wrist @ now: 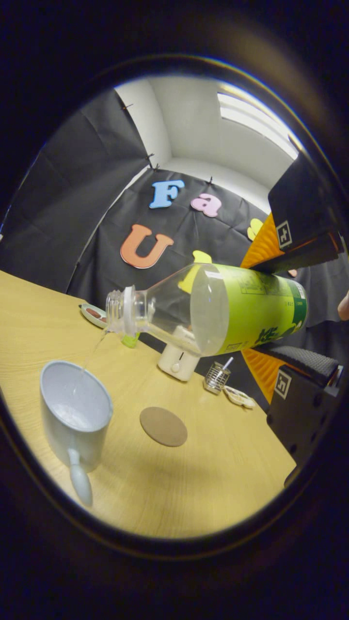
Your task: Take the bottle from table, then pour the juice into the cup, finally place the bottle on the coaster
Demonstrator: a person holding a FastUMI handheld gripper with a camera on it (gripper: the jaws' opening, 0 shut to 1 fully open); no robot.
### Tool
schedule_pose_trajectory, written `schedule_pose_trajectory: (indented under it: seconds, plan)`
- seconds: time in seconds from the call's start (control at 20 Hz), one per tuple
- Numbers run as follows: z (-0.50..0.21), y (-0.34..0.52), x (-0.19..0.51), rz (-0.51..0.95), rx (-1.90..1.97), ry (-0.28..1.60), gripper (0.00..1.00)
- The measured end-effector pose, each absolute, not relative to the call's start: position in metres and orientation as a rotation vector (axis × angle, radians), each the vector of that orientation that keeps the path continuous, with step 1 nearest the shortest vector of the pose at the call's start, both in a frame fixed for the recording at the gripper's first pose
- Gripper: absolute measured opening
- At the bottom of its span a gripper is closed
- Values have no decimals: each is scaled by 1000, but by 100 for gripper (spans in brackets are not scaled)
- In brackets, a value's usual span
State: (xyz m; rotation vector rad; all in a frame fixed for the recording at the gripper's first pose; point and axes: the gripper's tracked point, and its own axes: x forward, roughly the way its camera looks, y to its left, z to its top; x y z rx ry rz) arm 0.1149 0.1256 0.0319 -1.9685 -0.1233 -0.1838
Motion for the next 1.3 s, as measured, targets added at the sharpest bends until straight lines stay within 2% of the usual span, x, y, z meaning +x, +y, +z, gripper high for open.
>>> schedule_pose_trajectory:
  seconds: [0.65, 0.95, 1.3]
  plan:
    - [1, 134, 110, -27, -1568, 6, 76]
    - [-21, 134, 102, 71, -1256, 91, 76]
    - [-4, 149, 96, 189, -793, 88, 76]
